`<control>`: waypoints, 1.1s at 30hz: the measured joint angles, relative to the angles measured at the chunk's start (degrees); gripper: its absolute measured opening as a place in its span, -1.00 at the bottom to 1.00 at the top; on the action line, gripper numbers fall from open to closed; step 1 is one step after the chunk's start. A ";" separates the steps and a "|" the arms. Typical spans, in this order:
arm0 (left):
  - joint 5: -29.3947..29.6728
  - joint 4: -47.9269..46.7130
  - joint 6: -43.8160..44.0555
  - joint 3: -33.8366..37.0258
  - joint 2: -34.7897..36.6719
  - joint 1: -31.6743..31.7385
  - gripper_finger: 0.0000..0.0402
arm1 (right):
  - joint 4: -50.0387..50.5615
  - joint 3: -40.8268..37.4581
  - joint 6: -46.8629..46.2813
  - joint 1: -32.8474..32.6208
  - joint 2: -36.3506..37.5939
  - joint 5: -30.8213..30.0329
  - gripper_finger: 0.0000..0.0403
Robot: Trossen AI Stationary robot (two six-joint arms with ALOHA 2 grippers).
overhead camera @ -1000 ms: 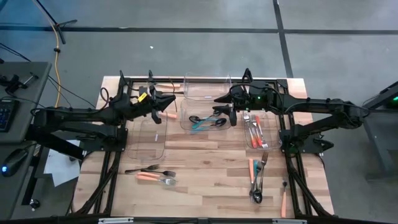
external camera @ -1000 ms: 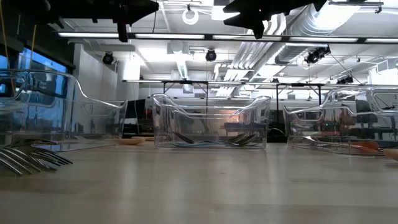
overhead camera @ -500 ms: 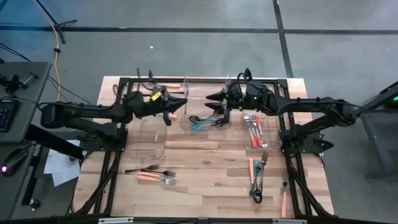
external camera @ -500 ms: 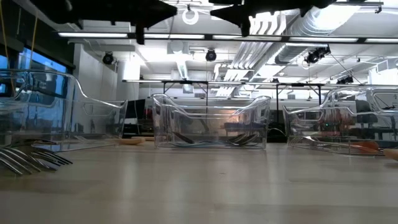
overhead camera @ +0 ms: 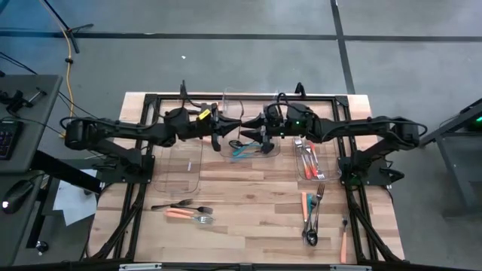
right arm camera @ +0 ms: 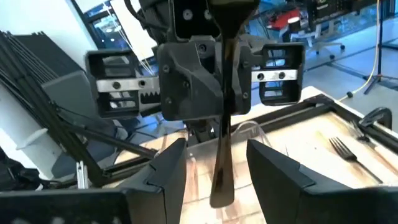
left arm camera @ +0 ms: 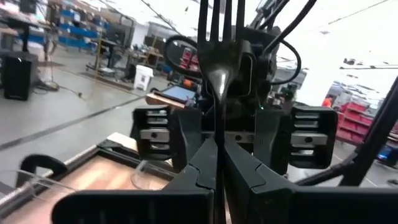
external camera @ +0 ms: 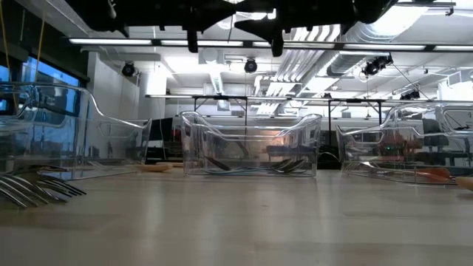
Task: Sort silverware by color (type)
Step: Put the black fork into the top transparent bin
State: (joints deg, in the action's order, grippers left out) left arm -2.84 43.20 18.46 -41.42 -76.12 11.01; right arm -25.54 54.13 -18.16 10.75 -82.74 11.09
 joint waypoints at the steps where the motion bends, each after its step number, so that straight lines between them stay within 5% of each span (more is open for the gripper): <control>1: -0.04 0.06 0.31 -0.11 -0.49 -0.10 -1.00 | 0.02 0.00 0.04 -0.08 -0.31 0.02 -0.24; 15: -0.69 2.52 0.87 -0.23 -2.14 -0.16 -1.00 | -0.48 0.00 0.18 -1.80 -2.45 -0.02 -0.27; 25: -0.82 1.86 0.89 -0.23 -2.09 -0.20 -0.99 | -0.74 0.00 0.16 -1.73 -2.45 -1.68 -0.89; 33: -0.87 1.69 0.99 -0.23 -2.09 -0.20 -0.90 | -0.63 0.00 0.10 -1.74 -2.45 -1.64 -0.89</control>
State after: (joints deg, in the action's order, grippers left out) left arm -3.71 44.89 19.45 -41.65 -78.22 10.81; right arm -26.17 54.13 -18.06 9.01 -85.19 9.45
